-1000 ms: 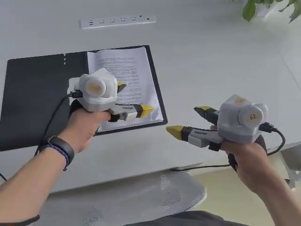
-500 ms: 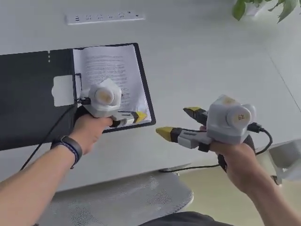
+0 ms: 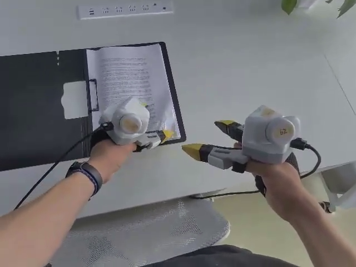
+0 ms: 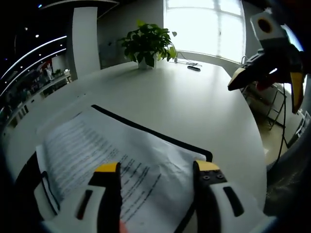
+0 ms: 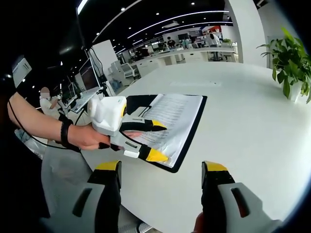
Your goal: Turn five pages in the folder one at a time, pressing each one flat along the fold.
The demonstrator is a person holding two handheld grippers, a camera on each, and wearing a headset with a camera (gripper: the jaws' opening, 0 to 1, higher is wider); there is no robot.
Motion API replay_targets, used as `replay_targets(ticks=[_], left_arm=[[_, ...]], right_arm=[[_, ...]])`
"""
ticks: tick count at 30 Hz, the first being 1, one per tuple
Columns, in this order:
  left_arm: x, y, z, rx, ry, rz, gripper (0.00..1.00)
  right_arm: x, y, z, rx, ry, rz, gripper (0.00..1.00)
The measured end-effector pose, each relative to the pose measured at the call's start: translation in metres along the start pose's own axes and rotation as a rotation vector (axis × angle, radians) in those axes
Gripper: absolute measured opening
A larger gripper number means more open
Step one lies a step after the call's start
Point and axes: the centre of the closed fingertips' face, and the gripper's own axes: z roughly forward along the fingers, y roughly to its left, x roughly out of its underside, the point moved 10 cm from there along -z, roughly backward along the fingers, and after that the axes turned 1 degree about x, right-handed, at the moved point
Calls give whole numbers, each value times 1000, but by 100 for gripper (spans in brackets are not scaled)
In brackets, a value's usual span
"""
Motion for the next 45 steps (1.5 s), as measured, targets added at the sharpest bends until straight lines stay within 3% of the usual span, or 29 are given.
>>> replay_targets(ticks=[18,28,36,40,45], left_arm=[[0,6,0,8,-8,3,53],[0,5,-2,10,-15,-3,41],[0,10,-7,22,-28,-74,38],[2,13,-8,10,-22,-67,30],[2,11,-7,5,-16,-49,29]], right_arm=[[-5,-4,9,-12,-13,6,65],[-4,-5,11,-18,-19,12,65],[-5,-5,13,-26,-27,25,65],[-5,-5,15,-34,-34,36,65],[-4,-4,20,-47,-33,41,64]])
